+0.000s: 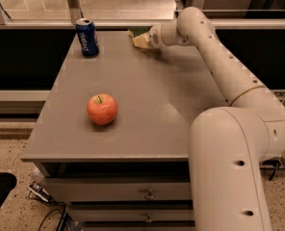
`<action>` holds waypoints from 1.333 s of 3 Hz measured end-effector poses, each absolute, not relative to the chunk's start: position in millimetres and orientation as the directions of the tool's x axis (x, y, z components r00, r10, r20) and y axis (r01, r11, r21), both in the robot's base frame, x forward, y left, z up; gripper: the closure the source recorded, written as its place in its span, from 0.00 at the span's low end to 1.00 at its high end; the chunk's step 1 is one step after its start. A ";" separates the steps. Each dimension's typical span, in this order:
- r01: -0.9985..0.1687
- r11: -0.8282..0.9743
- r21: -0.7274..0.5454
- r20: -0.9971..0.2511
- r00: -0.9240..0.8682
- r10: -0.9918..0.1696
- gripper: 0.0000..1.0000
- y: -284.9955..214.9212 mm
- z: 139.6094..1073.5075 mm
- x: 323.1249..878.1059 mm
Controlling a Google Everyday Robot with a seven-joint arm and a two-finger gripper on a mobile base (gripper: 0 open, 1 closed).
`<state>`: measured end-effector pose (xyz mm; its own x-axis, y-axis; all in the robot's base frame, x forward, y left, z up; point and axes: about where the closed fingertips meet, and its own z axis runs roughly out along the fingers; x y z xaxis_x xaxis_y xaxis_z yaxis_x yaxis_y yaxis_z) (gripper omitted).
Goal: Move sponge near apple
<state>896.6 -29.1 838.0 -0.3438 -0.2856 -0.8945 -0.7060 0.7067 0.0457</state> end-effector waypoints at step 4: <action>-0.696 0.712 -0.092 -0.952 -0.148 -0.267 1.00 -119.1 943.4 762.8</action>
Offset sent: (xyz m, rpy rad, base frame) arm -0.0982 -0.0665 0.0649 0.0569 -0.1689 0.0627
